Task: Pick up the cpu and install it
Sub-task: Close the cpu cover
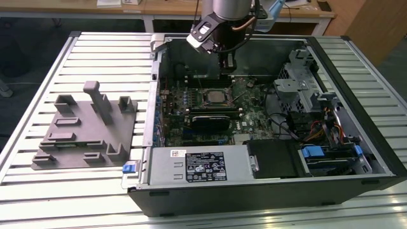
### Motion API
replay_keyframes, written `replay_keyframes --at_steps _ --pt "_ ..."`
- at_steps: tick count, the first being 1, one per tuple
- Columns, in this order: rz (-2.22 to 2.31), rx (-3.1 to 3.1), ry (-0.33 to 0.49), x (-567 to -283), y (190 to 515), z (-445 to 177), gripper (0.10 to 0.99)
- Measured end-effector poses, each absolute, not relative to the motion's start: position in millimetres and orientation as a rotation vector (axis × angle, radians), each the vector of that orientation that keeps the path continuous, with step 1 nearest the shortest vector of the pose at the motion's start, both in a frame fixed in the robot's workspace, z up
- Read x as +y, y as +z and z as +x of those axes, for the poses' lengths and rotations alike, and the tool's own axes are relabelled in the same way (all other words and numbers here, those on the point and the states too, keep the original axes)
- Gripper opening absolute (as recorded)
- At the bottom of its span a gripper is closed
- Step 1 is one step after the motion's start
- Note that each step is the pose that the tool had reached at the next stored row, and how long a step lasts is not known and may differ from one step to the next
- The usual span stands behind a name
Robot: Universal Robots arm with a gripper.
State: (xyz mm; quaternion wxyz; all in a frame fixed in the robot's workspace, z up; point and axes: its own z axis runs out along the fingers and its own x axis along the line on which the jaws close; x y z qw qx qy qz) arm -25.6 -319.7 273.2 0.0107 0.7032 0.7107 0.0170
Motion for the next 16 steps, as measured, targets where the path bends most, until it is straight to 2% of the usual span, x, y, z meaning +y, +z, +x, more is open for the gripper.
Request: replay_keyframes --at_steps 16 --pt "2.194 2.218 0.054 -319.7 278.5 -23.5 0.106"
